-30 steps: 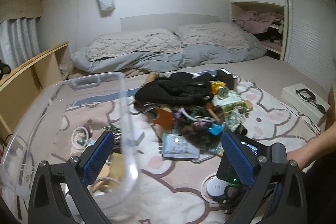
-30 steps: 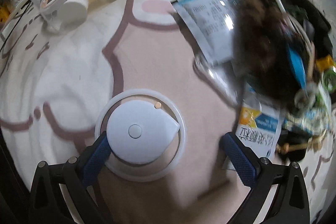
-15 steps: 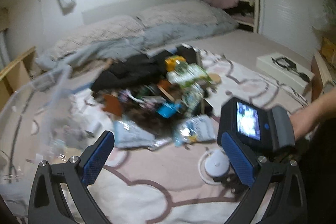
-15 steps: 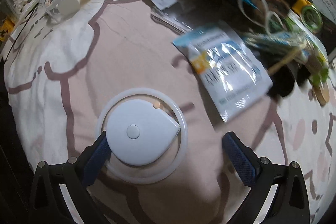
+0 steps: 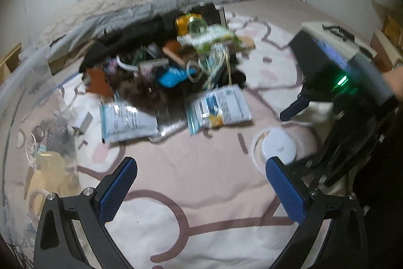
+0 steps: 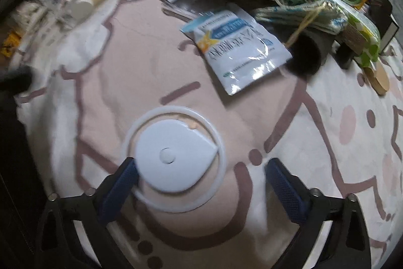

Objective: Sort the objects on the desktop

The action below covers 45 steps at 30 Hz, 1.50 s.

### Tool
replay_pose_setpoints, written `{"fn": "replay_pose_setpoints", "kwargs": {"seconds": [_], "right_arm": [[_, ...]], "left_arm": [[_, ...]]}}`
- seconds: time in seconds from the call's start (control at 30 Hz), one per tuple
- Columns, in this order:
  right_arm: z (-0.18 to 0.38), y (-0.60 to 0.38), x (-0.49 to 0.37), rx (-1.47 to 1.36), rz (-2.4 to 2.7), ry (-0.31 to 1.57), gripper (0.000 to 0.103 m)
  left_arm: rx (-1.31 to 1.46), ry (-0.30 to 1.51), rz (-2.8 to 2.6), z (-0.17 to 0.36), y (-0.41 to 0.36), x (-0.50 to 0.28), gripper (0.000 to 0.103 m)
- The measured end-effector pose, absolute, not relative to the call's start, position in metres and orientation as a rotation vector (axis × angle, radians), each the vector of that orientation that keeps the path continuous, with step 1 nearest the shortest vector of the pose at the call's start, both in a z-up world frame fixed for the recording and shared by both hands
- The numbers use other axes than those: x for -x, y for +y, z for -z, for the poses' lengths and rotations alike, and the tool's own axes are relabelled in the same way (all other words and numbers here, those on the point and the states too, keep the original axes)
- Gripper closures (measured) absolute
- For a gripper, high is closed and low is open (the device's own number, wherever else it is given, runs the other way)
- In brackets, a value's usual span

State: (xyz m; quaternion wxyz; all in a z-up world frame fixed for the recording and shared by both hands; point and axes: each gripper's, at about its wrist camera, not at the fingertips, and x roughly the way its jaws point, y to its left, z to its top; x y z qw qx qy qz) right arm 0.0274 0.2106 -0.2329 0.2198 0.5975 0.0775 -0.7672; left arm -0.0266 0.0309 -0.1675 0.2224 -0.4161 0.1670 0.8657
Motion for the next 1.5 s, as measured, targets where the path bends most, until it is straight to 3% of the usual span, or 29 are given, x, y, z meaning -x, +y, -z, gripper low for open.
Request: {"fn": "replay_pose_setpoints", "kwargs": {"seconds": [0.07,0.13,0.33,0.5,1.07,1.3,1.5], "right_arm": [[0.228,0.213,-0.033,-1.618,2.128,0.211,0.031],[0.226,0.220,-0.033,-1.587,2.123,0.220,0.035],[0.215,0.210,-0.050,-1.534,2.133,0.249,0.036],[0.224,0.173,-0.009,-1.511,2.142,0.292,0.036],[0.218,0.158,-0.006,-1.496,2.057,0.258,0.036],[0.223,0.145,-0.009,-1.505,2.042,0.347,0.036],[0.218,0.158,0.000,-1.531,2.072,0.287,0.036]], "left_arm": [[1.176,0.475,-2.372,0.176,0.033,0.027,0.000],[1.206,0.488,-2.347,0.184,0.036,0.028,0.000],[1.265,0.519,-2.283,0.201,0.044,0.029,0.000],[1.290,0.530,-2.260,0.207,0.046,0.031,0.000],[1.314,0.496,-2.252,0.207,0.038,0.035,0.000],[1.339,0.499,-2.251,0.211,0.034,0.035,0.000],[1.331,0.495,-2.248,0.210,0.033,0.034,0.000]]}}
